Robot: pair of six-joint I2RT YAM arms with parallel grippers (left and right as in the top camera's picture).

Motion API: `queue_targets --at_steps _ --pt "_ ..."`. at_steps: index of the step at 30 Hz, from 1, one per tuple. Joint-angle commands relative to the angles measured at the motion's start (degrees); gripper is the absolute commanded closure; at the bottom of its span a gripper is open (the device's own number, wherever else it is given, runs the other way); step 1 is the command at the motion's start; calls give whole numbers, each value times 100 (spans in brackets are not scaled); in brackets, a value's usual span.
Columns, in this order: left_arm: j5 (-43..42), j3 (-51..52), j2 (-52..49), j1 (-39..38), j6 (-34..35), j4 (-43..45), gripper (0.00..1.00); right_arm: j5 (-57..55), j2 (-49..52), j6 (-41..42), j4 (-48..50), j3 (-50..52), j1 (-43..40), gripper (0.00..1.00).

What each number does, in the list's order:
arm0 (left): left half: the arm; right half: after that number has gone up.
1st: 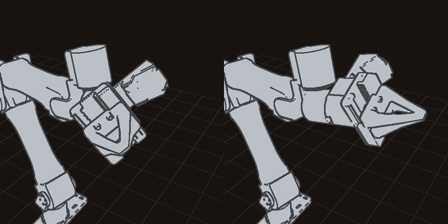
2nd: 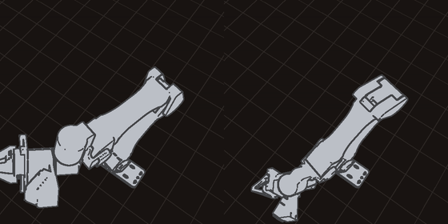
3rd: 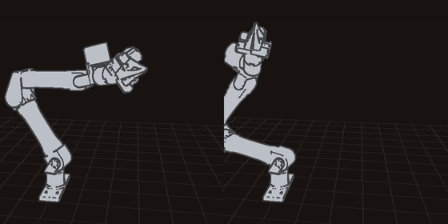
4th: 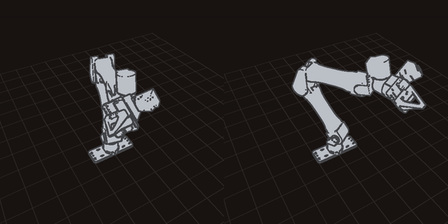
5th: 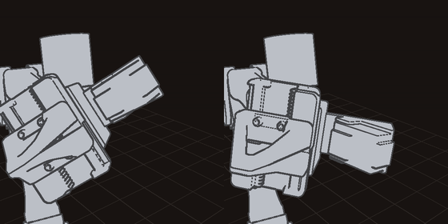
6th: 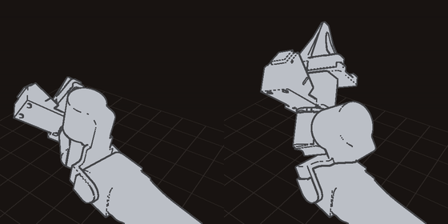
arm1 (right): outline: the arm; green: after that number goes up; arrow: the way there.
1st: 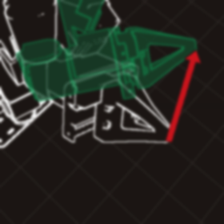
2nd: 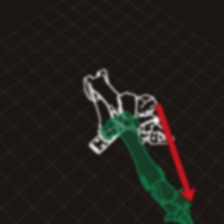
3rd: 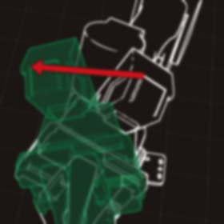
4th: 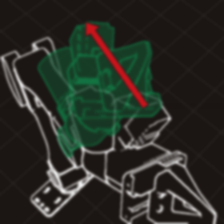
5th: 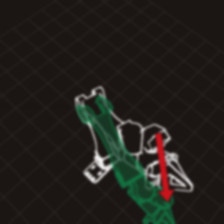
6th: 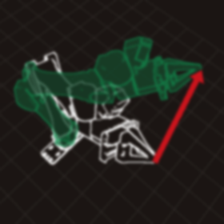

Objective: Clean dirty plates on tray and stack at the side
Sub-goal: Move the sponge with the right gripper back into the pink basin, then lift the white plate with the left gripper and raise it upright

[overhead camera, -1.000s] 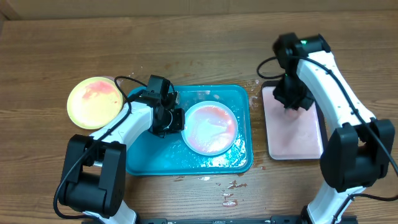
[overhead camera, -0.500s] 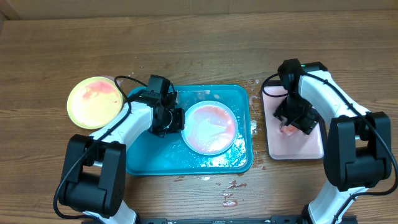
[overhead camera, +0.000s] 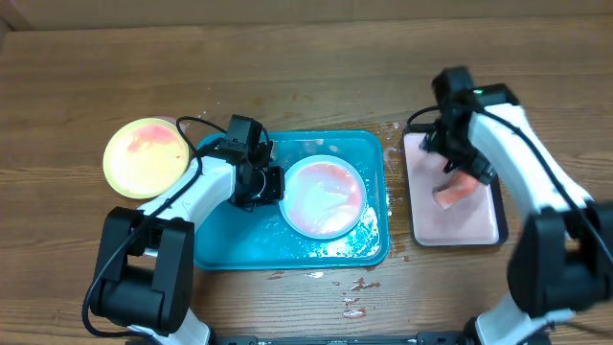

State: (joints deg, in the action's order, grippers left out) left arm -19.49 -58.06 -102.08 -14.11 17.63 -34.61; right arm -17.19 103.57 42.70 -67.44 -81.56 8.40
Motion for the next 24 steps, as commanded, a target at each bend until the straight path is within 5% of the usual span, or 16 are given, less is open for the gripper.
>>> queue_targets --at_steps 1,24 --pt "219 11 -11 59 -13 24 96 -291 -1049 -188 278 -282 33 0" --pt "1150 -522 1344 59 -354 -680 95 -374 -3851 -2306 1596 -282 74 0"
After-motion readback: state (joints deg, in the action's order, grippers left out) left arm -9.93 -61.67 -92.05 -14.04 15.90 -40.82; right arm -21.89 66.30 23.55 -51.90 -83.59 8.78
